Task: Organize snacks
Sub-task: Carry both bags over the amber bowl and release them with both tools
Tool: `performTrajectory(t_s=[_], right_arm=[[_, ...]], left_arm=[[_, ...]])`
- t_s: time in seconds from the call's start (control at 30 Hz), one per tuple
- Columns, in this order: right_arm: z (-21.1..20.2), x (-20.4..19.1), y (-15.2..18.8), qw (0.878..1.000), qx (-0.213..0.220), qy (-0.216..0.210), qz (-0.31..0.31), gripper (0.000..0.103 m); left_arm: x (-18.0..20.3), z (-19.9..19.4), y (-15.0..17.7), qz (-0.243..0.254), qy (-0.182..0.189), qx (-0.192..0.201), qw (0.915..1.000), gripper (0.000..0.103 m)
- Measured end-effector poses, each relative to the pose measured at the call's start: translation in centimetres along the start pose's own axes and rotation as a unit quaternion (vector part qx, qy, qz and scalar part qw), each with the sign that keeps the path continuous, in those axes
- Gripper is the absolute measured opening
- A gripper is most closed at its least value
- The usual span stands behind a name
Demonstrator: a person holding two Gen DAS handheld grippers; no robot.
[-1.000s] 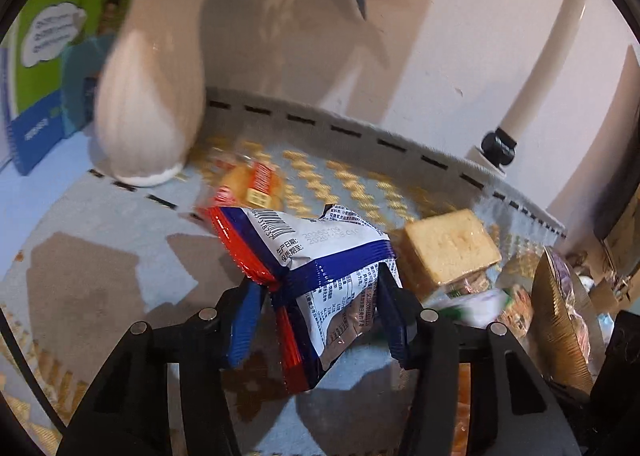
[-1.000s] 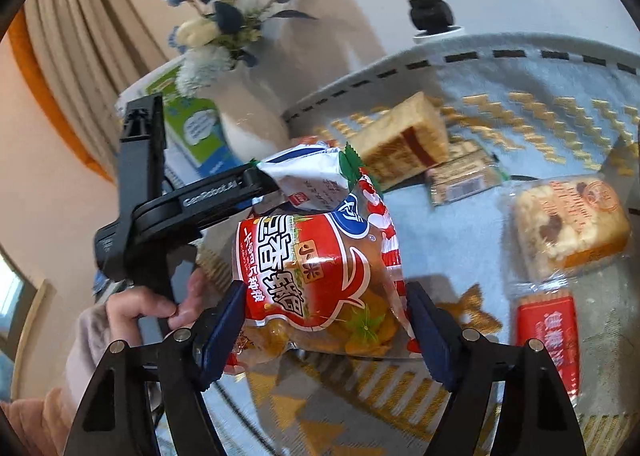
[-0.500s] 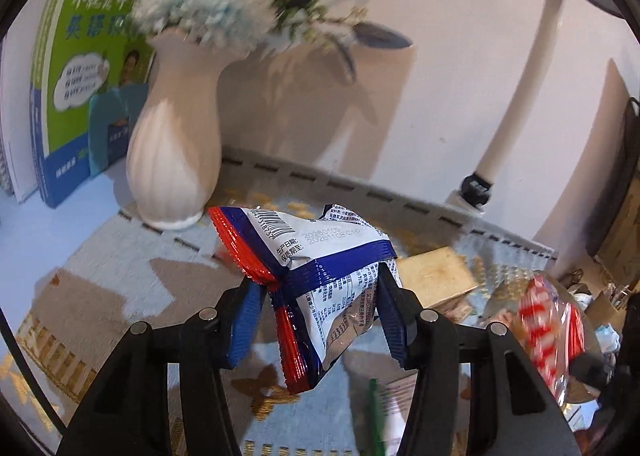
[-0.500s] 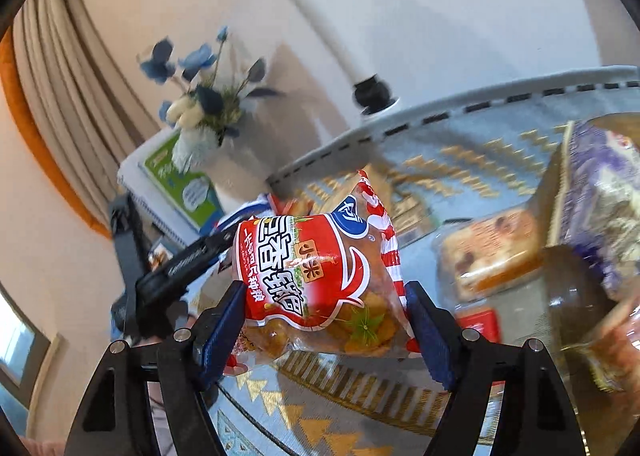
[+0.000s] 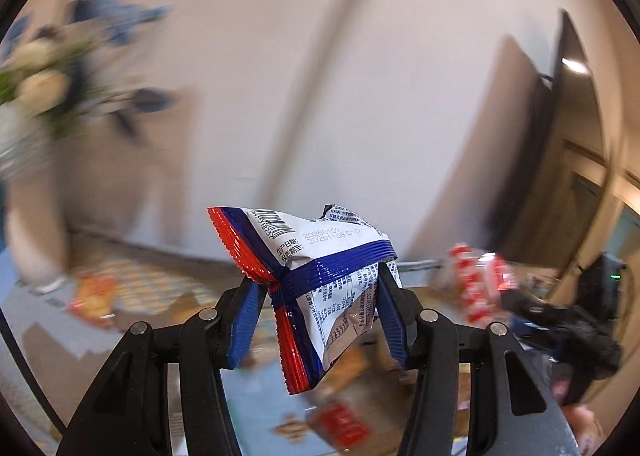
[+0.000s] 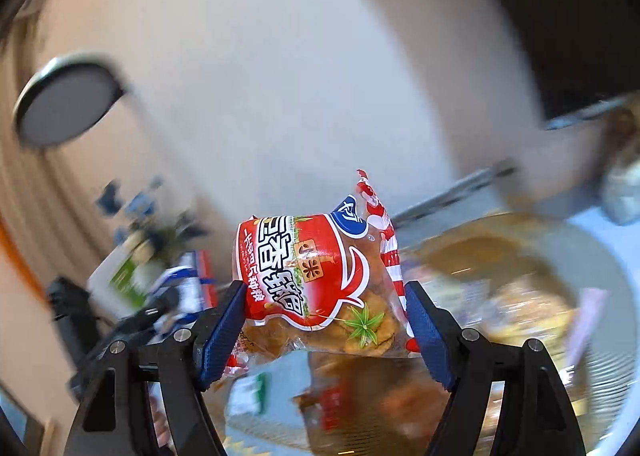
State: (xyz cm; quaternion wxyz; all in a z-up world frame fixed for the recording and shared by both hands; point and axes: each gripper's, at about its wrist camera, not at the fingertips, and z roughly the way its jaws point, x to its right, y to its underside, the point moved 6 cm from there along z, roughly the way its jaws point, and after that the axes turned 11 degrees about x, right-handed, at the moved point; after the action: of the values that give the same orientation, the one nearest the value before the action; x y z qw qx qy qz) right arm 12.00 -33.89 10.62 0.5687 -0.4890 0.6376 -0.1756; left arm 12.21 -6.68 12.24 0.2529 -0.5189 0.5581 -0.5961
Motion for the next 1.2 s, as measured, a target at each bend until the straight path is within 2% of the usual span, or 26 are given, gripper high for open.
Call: performTrajectory(t_s=[0.2,0.23,0.27,0.3,0.33,0.37,0.47,0.67,0.83,1.03,1.2], right_arm=[[-1.8,7.5,-2.1,0.996,0.011,0.054,0.070,0.077],[-1.8,8.2,-2.1,0.995,0.005,0.057,0.077,0.079],[-1.4,8.4,-2.1,0.995,-0.006,0.062,0.075,0.081],[-1.2,8.8,-1.8,0.995,-0.022,0.071,0.072,0.084],[-1.1,9.5,-1.5,0.993,-0.031,0.083,0.076,0.095],[-0.8,9.8,-1.5,0.991,-0.031,0.095,0.083,0.103],[-1.3,11.0,-1.7,0.989,-0.027,0.097,0.110,0.103],[-1.1,9.7,-1.7,0.991,-0.026,0.095,0.093,0.103],[-0.5,7.8,-1.2,0.993,-0.022,0.084,0.075,0.103],[-0.4,4.0,-0.9,0.998,-0.004,0.044,0.046,0.103],[0.1,0.2,-0.1,1.000,0.009,0.002,0.021,0.103]], left_arm=[[8.7,5.1,2.6,-0.010,0.093,-0.038,0.9948,0.051],[9.6,6.0,3.4,-0.011,0.106,-0.053,0.9929,0.055],[11.0,7.8,5.1,0.000,0.114,-0.092,0.9893,0.060],[11.5,8.8,6.2,0.011,0.107,-0.119,0.9871,0.077],[11.7,9.9,7.4,0.022,0.088,-0.145,0.9853,0.089],[11.4,10.7,8.3,0.023,0.067,-0.160,0.9845,0.092],[9.9,11.4,9.6,-0.015,0.065,-0.179,0.9817,0.093],[6.9,10.6,9.4,-0.042,0.041,-0.169,0.9839,0.097],[6.2,9.0,8.0,-0.014,0.024,-0.152,0.9881,0.099],[4.0,7.6,6.5,0.008,-0.006,-0.133,0.9911,0.099],[0.3,6.2,4.8,0.011,-0.041,-0.118,0.9921,0.099]])
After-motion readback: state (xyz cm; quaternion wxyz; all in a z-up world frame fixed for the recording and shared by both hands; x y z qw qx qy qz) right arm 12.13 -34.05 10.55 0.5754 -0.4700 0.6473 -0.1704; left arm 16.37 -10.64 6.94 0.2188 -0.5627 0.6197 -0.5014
